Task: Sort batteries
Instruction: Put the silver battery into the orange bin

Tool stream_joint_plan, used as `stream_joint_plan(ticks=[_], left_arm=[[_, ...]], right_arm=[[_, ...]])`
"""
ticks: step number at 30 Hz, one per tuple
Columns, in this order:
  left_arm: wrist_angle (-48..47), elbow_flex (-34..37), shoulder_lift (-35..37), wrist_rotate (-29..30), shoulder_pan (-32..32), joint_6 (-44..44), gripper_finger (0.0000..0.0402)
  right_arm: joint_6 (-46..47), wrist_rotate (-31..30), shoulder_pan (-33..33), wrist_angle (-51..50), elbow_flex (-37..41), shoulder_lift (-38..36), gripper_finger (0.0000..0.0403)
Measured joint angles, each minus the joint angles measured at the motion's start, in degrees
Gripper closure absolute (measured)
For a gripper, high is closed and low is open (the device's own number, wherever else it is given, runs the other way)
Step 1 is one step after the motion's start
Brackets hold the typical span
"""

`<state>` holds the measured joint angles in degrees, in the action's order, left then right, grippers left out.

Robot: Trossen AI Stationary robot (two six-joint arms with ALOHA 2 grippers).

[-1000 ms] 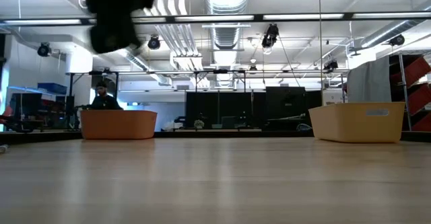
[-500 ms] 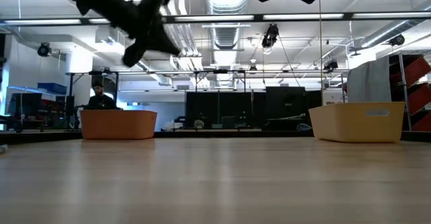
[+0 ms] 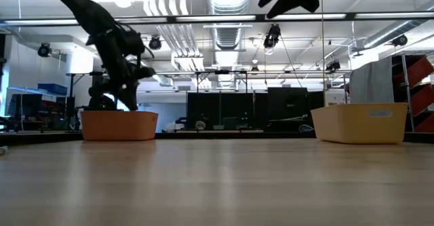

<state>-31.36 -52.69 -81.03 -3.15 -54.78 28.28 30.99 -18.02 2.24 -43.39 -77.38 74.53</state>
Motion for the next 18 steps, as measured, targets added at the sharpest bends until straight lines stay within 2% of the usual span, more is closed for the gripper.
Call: stream_joint_plan(ticks=[6, 10, 18], left_arm=[[-6.7, -6.47, -11.18, -0.3, -3.3, -1.4, 0.0393], [-13.15, -13.11, -17.57, 1.15, -4.0, -3.87, 0.0393], [-23.74, -24.25, -28.14, 3.52, -5.3, -5.44, 0.0393]], right_arm=[[-5.5, 0.88, -9.46, 0.48, 0.04, -0.23, 0.022], [-8.89, 5.46, -14.9, 0.39, 0.06, -0.23, 0.0218], [-12.91, 7.51, -19.17, -3.16, 0.09, -0.23, 0.0218]])
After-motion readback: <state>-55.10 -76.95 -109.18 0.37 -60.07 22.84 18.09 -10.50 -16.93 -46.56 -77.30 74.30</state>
